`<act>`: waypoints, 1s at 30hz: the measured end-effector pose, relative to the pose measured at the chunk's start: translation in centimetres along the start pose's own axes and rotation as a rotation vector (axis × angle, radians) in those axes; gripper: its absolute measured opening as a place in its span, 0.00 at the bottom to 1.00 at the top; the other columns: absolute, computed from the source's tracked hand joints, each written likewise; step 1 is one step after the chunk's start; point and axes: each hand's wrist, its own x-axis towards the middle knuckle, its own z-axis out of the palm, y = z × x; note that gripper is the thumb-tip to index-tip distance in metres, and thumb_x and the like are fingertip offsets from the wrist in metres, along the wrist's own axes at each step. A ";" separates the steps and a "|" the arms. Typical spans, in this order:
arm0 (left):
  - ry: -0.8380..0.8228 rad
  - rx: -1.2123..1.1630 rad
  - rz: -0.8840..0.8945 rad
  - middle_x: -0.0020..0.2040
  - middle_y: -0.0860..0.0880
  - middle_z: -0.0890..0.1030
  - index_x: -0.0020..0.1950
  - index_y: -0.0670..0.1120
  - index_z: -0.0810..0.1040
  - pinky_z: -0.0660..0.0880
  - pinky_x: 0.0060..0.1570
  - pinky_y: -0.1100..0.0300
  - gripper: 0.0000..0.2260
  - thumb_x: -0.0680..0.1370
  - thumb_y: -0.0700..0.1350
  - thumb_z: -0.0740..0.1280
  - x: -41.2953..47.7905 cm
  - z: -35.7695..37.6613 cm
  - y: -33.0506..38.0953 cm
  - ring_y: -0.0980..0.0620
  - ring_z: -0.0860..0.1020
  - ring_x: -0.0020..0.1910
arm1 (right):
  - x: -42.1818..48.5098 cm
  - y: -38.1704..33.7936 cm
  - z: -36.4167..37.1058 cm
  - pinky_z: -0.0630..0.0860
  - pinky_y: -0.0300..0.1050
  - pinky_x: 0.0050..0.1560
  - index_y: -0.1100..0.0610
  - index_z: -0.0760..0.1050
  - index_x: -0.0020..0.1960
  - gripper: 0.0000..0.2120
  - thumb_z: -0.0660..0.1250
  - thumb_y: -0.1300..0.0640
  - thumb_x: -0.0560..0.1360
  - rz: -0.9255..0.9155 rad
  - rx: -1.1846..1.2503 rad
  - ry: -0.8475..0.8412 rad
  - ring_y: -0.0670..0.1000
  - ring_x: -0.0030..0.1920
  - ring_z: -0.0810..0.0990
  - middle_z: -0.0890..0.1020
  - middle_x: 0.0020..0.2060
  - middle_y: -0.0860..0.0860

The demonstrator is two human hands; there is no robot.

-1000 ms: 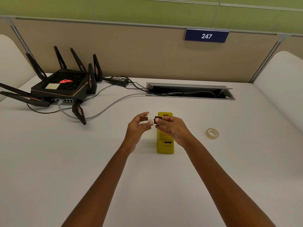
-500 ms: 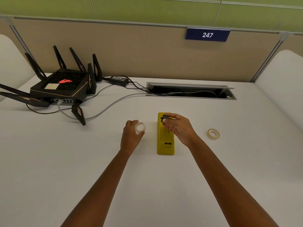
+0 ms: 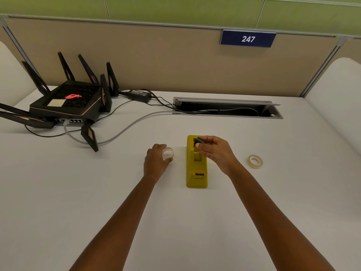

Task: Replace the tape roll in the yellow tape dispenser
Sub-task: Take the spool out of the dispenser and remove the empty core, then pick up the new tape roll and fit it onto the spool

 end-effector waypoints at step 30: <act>0.052 -0.383 0.175 0.57 0.43 0.75 0.63 0.46 0.72 0.70 0.46 0.63 0.21 0.71 0.44 0.71 -0.2 0.4 2.5 0.50 0.72 0.52 | 0.2 0.5 -0.7 0.77 0.43 0.52 0.63 0.74 0.59 0.16 0.68 0.66 0.71 -0.075 -0.191 -0.023 0.52 0.51 0.77 0.79 0.50 0.56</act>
